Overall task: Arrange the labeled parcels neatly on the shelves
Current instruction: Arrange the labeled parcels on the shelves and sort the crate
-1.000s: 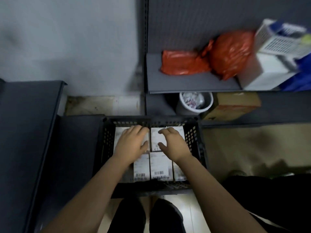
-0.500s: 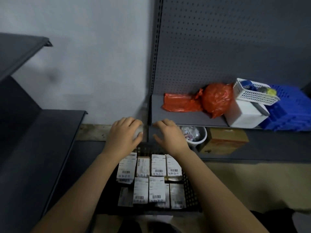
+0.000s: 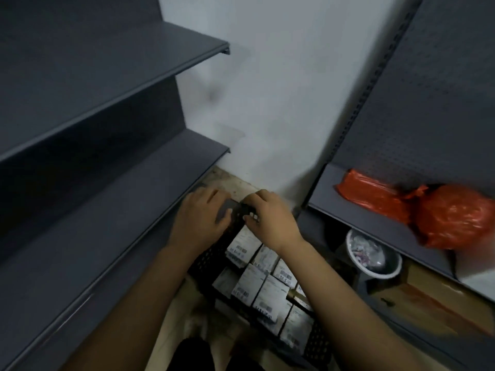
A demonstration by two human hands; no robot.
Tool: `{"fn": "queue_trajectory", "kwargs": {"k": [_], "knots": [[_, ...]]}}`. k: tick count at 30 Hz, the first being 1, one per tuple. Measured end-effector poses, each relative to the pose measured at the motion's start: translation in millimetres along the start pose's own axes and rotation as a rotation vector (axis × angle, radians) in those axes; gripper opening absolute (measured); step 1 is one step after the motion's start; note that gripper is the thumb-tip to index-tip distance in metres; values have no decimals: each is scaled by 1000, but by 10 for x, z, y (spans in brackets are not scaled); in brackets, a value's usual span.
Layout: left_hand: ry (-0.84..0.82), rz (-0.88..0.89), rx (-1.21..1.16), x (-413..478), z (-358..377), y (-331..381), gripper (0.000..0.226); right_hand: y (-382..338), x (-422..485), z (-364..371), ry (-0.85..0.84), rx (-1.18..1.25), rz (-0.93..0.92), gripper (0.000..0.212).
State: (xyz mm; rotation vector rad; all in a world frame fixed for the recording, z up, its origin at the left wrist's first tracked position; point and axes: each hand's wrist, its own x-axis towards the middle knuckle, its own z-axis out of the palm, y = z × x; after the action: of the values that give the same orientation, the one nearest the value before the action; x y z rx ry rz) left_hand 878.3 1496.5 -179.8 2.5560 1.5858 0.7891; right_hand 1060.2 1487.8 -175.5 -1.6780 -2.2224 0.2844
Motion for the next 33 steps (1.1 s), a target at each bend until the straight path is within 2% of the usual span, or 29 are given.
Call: {"fn": "queue_trajectory", "kwargs": {"k": [2, 6, 15, 25, 33], "knots": [[-12, -109, 56, -306, -174, -138, 35, -259, 56, 104, -41, 3, -101, 32], [67, -307, 169, -1046, -643, -447, 30, -979, 141, 381, -121, 58, -338, 29], [281, -679, 430, -2938, -1838, -830, 26, -3132, -222, 847, -223, 167, -831, 31], [350, -1004, 602, -5464, -3140, -894, 25, -5556, -1607, 1455, -367, 247, -1163, 34], [381, -1208, 741, -6915, -3883, -817, 27, -7005, -2595, 1774, -459, 258, -1365, 30]]}}
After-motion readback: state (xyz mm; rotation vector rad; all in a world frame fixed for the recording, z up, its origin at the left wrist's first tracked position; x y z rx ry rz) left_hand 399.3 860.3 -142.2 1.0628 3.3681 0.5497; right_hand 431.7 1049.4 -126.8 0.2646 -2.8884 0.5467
